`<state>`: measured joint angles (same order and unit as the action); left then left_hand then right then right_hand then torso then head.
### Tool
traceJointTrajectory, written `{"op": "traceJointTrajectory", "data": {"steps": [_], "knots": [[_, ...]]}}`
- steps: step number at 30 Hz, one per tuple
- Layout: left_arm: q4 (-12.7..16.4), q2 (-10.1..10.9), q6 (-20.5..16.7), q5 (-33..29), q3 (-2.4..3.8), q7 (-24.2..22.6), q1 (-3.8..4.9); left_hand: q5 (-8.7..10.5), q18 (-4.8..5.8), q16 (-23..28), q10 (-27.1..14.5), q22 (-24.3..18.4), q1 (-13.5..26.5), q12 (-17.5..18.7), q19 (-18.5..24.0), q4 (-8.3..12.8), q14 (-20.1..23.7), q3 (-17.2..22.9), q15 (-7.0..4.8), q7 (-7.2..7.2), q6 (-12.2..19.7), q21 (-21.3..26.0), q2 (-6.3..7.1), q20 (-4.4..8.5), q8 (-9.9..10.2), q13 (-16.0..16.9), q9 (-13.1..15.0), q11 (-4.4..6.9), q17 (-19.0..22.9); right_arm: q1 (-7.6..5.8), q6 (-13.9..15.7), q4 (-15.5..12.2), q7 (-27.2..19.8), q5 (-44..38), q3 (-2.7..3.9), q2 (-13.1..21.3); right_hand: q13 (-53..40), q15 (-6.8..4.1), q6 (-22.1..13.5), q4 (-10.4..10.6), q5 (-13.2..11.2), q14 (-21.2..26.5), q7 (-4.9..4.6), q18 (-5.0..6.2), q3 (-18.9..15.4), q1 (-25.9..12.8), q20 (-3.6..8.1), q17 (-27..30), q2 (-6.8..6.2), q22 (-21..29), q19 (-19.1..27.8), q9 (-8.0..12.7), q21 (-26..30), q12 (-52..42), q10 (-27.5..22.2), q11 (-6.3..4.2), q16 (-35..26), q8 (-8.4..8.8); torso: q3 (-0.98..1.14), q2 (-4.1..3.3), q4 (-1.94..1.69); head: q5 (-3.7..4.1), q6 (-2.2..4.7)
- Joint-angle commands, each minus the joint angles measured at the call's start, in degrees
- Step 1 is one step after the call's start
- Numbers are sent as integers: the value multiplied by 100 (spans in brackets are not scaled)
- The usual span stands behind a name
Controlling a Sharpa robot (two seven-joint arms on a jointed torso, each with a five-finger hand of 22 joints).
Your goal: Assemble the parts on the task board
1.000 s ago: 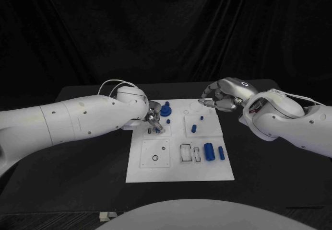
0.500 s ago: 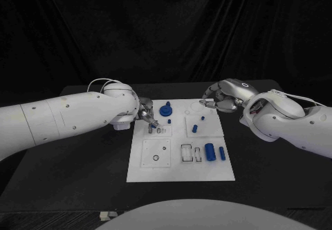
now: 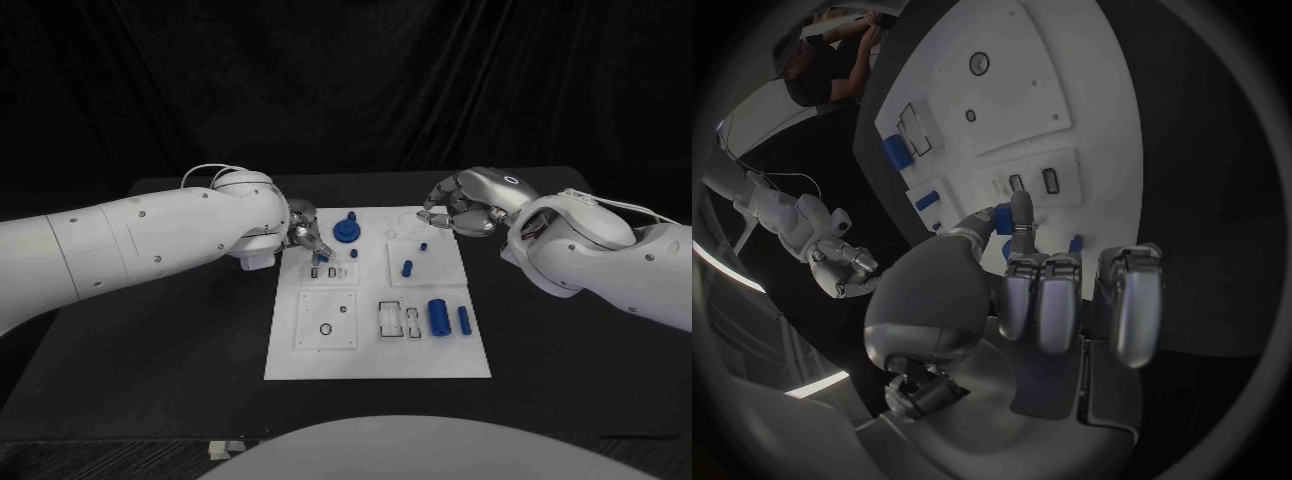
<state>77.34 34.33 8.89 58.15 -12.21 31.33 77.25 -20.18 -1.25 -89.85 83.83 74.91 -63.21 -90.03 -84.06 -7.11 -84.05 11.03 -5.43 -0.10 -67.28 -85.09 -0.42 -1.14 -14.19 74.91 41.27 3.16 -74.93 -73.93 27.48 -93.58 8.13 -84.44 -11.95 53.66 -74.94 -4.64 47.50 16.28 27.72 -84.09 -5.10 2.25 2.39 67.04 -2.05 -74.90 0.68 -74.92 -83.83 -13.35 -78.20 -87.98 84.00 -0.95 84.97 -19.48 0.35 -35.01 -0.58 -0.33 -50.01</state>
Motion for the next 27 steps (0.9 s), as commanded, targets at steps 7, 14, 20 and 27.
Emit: {"op": "traceJointTrajectory", "data": {"steps": [7,14,20,27], "knots": [[-94,-70,-144,239,3,25,-84,88,-60,-15,617,998,144,3,-79,-71,-595,81,-24,-30,-37,0,-16,25,47,1509,25,11,-1507,28,-32,10,91,-1,4,3,-1200,48,46,-16,24,-381,7,61,40,78,-8,-400,-6,-1130,-132,7,46,46,418,50,-22,-22,-3,-10,8,-19,1],[-167,-120,-100,315,2,48,-148,99,-61,-15,617,997,155,3,-78,-78,-595,88,-24,-30,-38,1,-19,25,51,1509,28,11,-1507,48,-37,12,93,0,4,4,-1201,48,48,-17,26,-380,7,61,42,84,-8,-396,-7,-1130,-132,7,46,45,419,50,-23,-23,-5,-6,6,-26,1],[-201,-169,-89,331,2,50,-196,109,-62,-15,617,993,160,3,-74,-80,-595,93,-24,-30,-36,6,-20,25,55,1509,29,10,-1507,66,-41,14,94,1,4,5,-1196,49,50,-20,30,-379,7,61,46,97,-9,-390,-7,-1130,-132,8,47,49,415,50,-27,-24,-4,-1,1,-25,1],[-196,-175,-69,335,2,52,-225,116,-63,-15,617,992,164,3,-73,-81,-595,96,-23,-30,-34,8,-21,24,58,1509,29,10,-1507,88,-46,18,97,1,4,15,-1194,49,54,-23,34,-377,7,64,51,114,-9,-383,-7,-1126,-127,10,58,51,414,52,-30,-25,-3,-4,3,-31,1]]}}
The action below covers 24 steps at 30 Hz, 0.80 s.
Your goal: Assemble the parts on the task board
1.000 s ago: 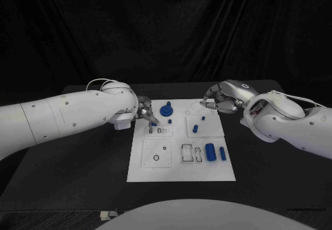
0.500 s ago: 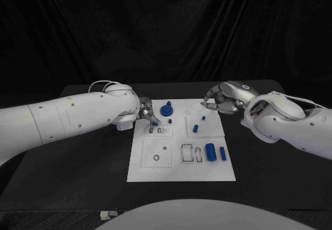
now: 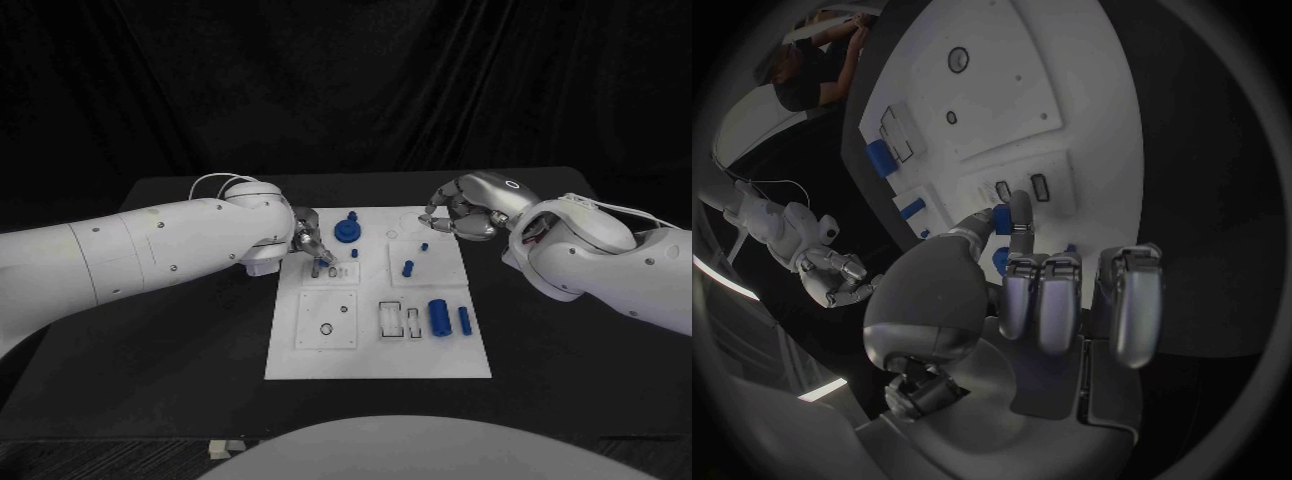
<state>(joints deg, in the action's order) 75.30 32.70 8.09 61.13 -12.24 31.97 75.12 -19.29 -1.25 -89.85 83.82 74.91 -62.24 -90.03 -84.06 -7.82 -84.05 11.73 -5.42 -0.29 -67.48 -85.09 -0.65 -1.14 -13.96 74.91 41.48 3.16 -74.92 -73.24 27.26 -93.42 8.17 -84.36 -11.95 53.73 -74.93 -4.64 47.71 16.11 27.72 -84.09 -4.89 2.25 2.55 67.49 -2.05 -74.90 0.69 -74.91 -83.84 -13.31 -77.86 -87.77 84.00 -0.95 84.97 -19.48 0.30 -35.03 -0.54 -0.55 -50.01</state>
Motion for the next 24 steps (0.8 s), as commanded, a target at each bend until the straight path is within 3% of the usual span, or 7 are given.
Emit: {"op": "traceJointTrajectory", "data": {"steps": [1,24], "knots": [[9,-12,14,38,4,-11,-14,27,-63,-15,618,992,67,3,-73,-10,-595,26,-24,-11,-14,8,3,25,34,1509,9,10,-1508,20,-24,3,94,-7,4,8,-1191,50,36,-8,38,-376,-14,63,39,80,-10,-377,-6,-1127,-127,6,26,33,412,53,-33,-25,1,-2,0,-9,1],[31,-46,156,39,3,-1,-58,135,-73,-15,618,964,116,3,-43,-25,-595,67,-16,-28,25,43,8,20,89,1509,11,-1,-1508,33,-14,0,91,-6,4,17,-1187,55,53,-21,73,-376,-17,63,64,160,-14,-376,-11,-1126,-126,14,29,36,411,61,-35,-29,2,2,-2,-10,1]]}}
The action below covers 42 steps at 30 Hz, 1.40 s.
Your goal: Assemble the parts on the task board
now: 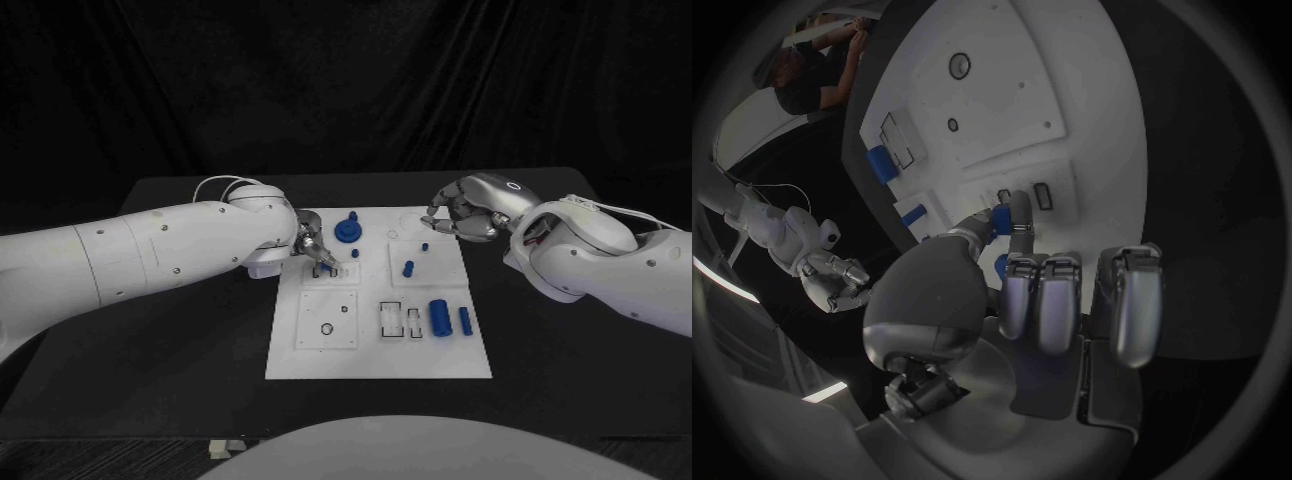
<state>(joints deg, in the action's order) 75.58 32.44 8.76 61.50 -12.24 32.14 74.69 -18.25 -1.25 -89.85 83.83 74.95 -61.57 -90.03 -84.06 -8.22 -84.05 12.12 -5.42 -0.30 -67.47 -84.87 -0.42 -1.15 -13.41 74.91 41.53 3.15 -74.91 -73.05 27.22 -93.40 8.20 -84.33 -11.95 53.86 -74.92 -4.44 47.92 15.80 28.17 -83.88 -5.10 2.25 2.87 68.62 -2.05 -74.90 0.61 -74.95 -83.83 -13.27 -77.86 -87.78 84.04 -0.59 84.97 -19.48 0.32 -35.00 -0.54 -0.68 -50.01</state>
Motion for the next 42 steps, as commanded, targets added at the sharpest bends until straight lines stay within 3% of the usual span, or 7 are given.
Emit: {"op": "traceJointTrajectory", "data": {"steps": [1,21,34,35,38,41,42], "knots": [[2,-23,92,2,4,-18,-18,40,-76,-15,617,954,55,3,-36,13,-595,32,-16,-29,29,28,-14,19,41,1509,6,-2,-1509,14,-12,0,89,-10,4,2,-1191,35,33,9,35,-397,4,64,36,56,-14,-376,-4,-1121,-126,11,31,34,408,26,-35,-29,-1,0,0,2,1],[-76,-141,131,2,4,-20,-118,74,-81,-15,617,941,75,3,-22,6,-595,47,-10,-38,44,44,-15,15,65,1509,3,-9,-1509,18,-38,14,94,31,4,-3,-1188,38,41,8,63,-397,1,65,49,98,-17,-373,-7,-1120,-124,17,38,36,407,30,-37,-28,0,0,-2,10,1],[-128,-147,106,2,4,-23,-139,150,-88,-15,617,922,126,3,0,-19,-595,64,2,-56,57,70,-20,5,102,1509,2,-24,-1509,21,-80,36,100,69,4,-14,-1175,39,47,9,70,-394,1,68,55,112,-17,-358,-4,-1115,-119,19,51,47,399,32,-45,-30,-1,0,1,-11,1],[-130,-147,110,2,4,-22,-139,334,-86,-15,617,927,177,3,-4,-46,-595,61,12,-62,46,70,-22,-4,120,1509,7,-31,-1509,22,-84,37,102,70,4,-13,-1175,39,47,9,70,-394,1,68,55,112,-17,-358,-4,-1115,-119,19,51,47,399,32,-45,-30,-2,0,1,-12,1],[-136,-150,125,2,4,-21,-141,483,-86,-15,617,931,225,3,-6,-68,-595,57,18,-69,34,74,-20,-13,145,1509,15,-39,-1509,22,-96,36,110,71,4,-11,-1176,40,53,9,75,-394,2,67,60,121,-18,-358,-1,-1117,-121,19,47,46,400,33,-45,-32,-1,0,1,-12,1],[-142,-157,151,2,4,-20,-143,1071,-89,-15,617,932,458,3,-1,-229,-595,-69,42,-105,45,91,-3,-35,235,1509,9,-67,-1509,22,-112,34,121,72,4,-9,-1176,40,53,9,75,-394,2,67,60,121,-18,-358,-1,-1117,-121,19,47,46,400,33,-45,-32,0,0,-1,-10,1],[-145,-160,160,2,4,-20,-144,1177,-91,-15,617,929,525,3,3,-279,-595,-120,50,-116,57,99,8,-41,266,1509,-2,-77,-1509,22,-118,34,125,72,4,-9,-1176,40,53,9,75,-394,2,67,60,121,-18,-358,-1,-1117,-121,19,47,46,400,33,-45,-32,-1,-2,0,-13,1]]}}
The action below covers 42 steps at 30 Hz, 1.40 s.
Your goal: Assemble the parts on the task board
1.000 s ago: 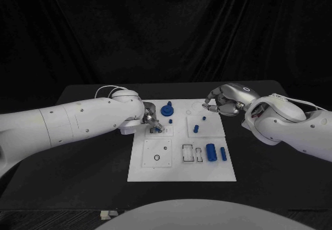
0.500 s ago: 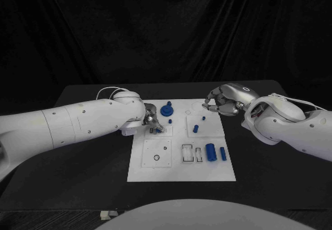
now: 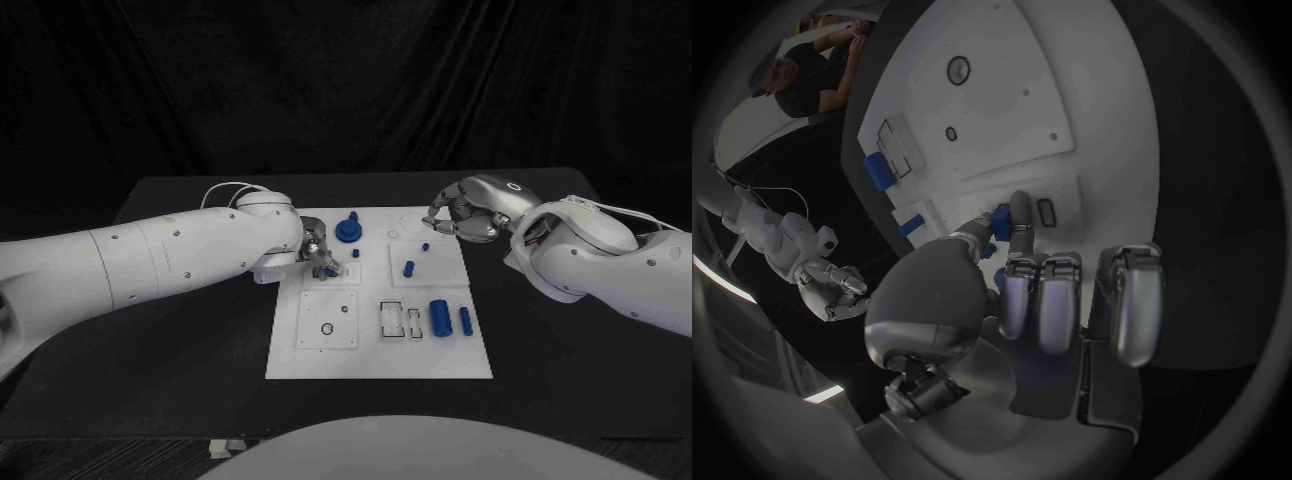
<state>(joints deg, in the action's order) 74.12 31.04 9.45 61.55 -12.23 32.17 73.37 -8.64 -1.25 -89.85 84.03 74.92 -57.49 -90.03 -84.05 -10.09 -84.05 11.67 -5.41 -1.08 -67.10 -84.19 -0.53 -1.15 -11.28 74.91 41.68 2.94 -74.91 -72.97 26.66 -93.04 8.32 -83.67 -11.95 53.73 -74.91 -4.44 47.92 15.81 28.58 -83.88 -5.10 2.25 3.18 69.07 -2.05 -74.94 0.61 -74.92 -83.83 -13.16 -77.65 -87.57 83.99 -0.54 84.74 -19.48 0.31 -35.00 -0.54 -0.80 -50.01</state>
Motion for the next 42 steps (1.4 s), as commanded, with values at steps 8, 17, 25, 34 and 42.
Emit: {"op": "traceJointTrajectory", "data": {"steps": [8,17,25,34,42], "knots": [[-33,-35,128,-3,3,-31,-19,590,-96,-15,597,935,604,3,14,-518,-595,-608,72,-67,-17,57,109,-64,155,1509,-36,-84,-1509,20,-88,6,127,7,4,1,-1174,42,62,0,63,-393,2,68,39,112,-20,-349,-8,-1117,-118,13,34,28,404,30,-24,-33,1,1,-1,6,1],[-75,-45,124,-3,3,-41,-24,569,-99,-15,597,931,564,3,25,-575,-595,-701,77,-70,-24,73,19,-68,186,1509,-33,-88,-1509,39,-114,11,139,7,4,0,-1173,45,69,-5,113,-391,1,69,52,154,-23,-341,-17,-1116,-117,20,39,29,403,34,-29,-31,-1,-3,2,21,1],[-90,-62,81,-3,3,-106,-28,-67,-106,-15,597,931,204,3,36,-410,-595,-689,86,-72,-22,107,-122,-82,266,1509,-27,-95,-1509,71,-144,19,151,8,4,1,-1173,45,69,-5,113,-391,1,69,52,154,-23,-341,-17,-1116,-117,20,39,29,403,34,-29,-31,-2,1,-1,21,1],[-7,-16,-53,-3,4,-201,-29,-166,-103,-15,597,942,144,3,28,-373,-595,-690,87,-72,-23,102,-118,-85,282,1509,-26,-95,-1509,84,-136,17,150,8,4,18,-1168,46,69,-5,126,-391,-1,71,54,163,-23,-340,-21,-1113,-114,22,48,33,400,35,-29,-29,0,-2,0,9,1],[96,66,-247,-3,5,-227,-29,-121,-97,-15,597,959,171,3,9,-395,-595,-727,86,-72,-40,85,-102,-84,280,1509,-20,-94,-1509,86,-144,23,154,8,4,19,-1173,46,66,-3,129,-392,-3,72,53,164,-24,-343,-24,-1112,-112,24,53,28,404,34,-28,-27,-1,3,0,8,1]]}}
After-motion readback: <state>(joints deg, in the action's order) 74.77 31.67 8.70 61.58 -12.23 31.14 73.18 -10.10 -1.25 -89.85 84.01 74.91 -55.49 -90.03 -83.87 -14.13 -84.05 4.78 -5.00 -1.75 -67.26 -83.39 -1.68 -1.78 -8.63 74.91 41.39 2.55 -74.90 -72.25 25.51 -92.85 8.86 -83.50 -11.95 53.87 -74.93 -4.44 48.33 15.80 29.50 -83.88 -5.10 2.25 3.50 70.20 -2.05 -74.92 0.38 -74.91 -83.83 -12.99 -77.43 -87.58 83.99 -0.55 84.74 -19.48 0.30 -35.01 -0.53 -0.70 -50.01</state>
